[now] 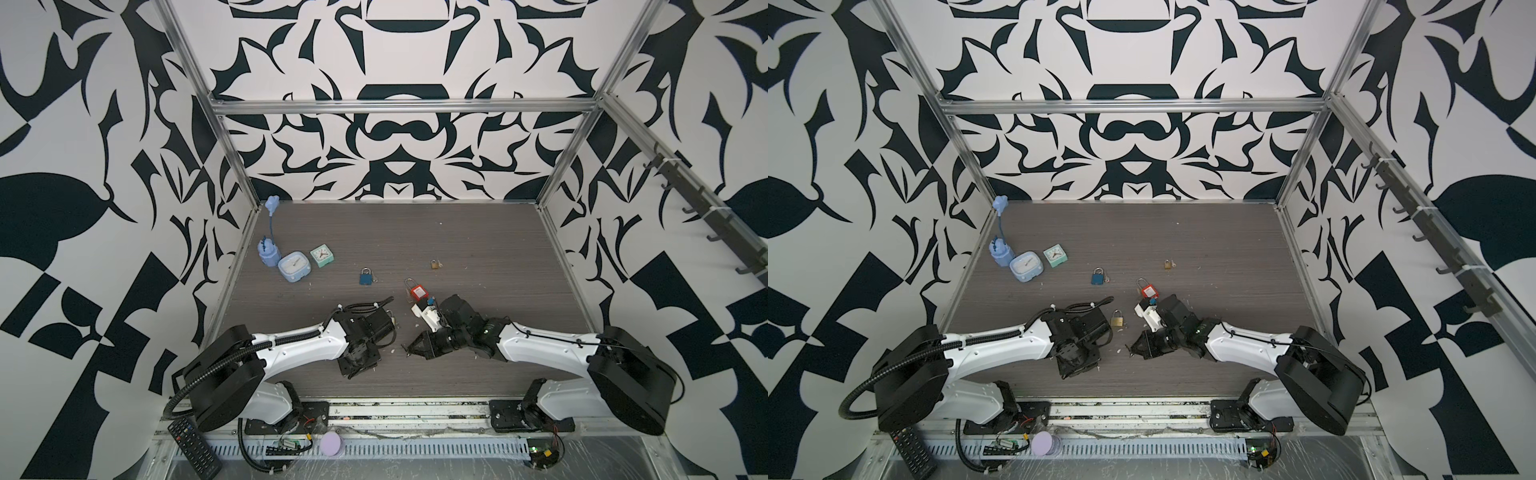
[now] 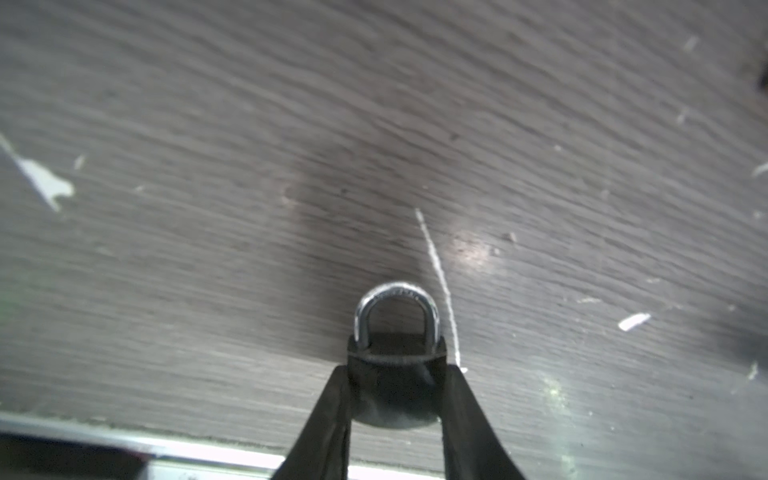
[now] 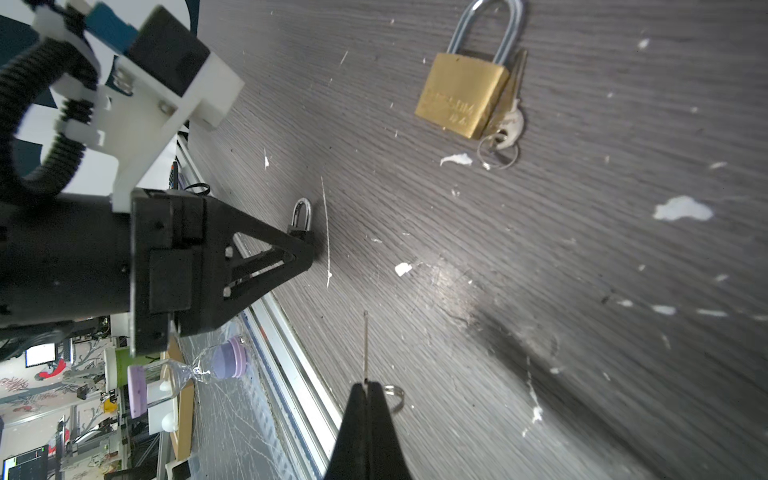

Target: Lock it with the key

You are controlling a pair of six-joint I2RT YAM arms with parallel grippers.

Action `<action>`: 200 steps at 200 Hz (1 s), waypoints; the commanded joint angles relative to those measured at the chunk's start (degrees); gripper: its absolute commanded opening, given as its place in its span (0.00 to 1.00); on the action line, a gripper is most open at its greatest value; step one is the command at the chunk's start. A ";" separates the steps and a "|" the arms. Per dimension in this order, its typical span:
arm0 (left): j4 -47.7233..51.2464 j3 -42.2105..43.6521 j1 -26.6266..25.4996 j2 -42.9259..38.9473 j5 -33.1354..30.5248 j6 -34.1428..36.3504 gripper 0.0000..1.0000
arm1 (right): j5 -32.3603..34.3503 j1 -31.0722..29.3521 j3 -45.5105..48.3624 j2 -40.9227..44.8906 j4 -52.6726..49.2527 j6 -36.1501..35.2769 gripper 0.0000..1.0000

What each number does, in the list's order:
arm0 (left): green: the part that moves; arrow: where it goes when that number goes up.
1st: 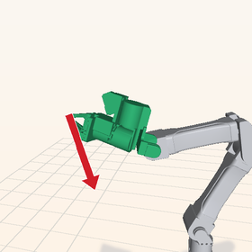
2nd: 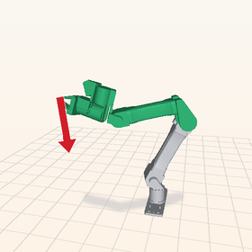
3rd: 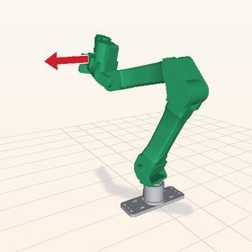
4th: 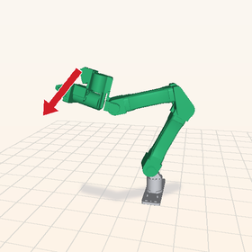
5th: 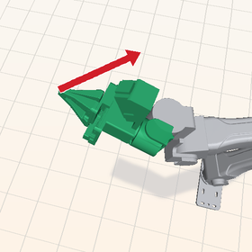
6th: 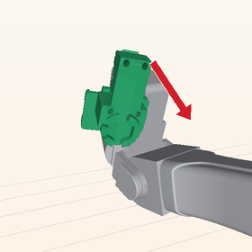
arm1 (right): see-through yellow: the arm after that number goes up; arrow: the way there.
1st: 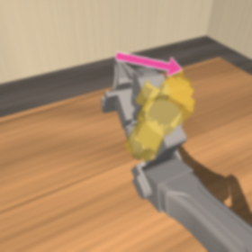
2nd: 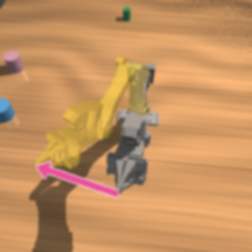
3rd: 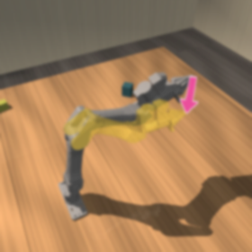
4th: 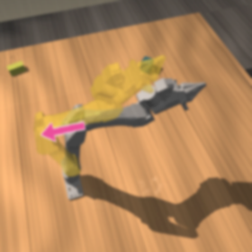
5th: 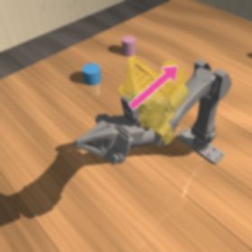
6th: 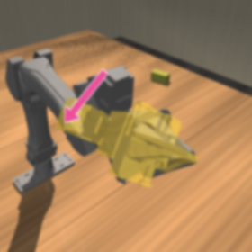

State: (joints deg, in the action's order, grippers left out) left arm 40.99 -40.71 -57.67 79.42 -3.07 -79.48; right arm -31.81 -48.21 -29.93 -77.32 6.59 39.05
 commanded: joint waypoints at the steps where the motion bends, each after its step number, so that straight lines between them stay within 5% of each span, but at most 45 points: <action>1: 1.01 0.30 -0.16 -0.33 -1.94 -8.48 0.00 | -1.12 -0.64 -2.05 -0.96 3.65 0.46 0.00; 25: 1.06 -0.75 -0.16 1.76 -1.54 -9.11 0.01 | -1.81 -0.99 -2.58 -2.31 3.96 0.06 0.00; 62: 1.33 -2.61 -0.16 4.14 -0.52 -7.08 0.56 | -1.72 -1.01 -2.65 -2.66 3.87 -0.38 0.00; 87: 4.66 -4.57 0.00 1.18 -3.91 -5.34 0.76 | -1.85 -1.01 -3.13 -3.38 3.87 -0.37 0.00; 147: 20.76 -13.30 11.46 -15.80 -22.50 8.22 0.84 | -3.64 -2.08 -9.75 -11.14 3.19 -1.97 0.00; 200: 14.63 -11.91 20.89 -29.18 -26.63 20.73 0.84 | -7.43 -5.30 -20.21 -22.80 -1.09 -4.21 0.00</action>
State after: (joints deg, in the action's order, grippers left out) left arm 54.74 -54.17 -38.74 53.65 -25.54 -65.63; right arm -36.21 -51.99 -45.28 -96.66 7.99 37.21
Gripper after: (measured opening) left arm 0.840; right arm 0.047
